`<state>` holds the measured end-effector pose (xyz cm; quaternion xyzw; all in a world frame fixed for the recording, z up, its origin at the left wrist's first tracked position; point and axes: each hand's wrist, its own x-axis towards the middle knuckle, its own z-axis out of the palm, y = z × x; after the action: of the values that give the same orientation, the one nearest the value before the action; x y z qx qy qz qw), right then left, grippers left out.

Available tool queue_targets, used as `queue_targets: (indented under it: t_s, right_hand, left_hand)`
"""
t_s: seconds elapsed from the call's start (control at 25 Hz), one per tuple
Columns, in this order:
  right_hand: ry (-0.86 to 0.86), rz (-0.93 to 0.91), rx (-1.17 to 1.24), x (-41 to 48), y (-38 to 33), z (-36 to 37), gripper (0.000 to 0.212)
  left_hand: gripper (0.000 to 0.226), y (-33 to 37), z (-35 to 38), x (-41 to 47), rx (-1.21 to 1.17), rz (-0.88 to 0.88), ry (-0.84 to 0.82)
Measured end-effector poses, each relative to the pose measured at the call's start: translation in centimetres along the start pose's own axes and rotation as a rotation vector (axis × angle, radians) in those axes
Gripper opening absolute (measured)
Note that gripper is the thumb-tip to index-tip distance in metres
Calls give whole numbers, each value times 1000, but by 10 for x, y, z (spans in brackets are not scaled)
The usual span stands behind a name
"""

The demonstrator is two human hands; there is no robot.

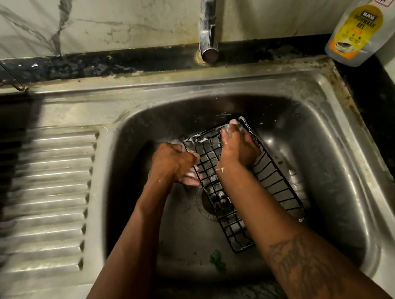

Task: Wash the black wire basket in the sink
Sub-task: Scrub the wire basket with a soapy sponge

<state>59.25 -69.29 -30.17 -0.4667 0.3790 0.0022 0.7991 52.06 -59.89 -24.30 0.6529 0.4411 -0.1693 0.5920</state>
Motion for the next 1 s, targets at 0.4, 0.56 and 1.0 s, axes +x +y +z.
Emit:
queue_targets:
  t_s: [0.4, 0.56, 1.0]
  right_hand:
    - [172, -166, -344, 21, 20, -17, 18]
    - [105, -181, -244, 11, 5, -3, 23]
    - [-327, -1160, -945, 17, 1, -21, 29]
  left_hand:
    - [16, -3, 3, 5, 7, 6, -1]
    - [15, -3, 3, 7, 27, -4, 29]
    - [22, -8, 1, 13, 13, 43, 52]
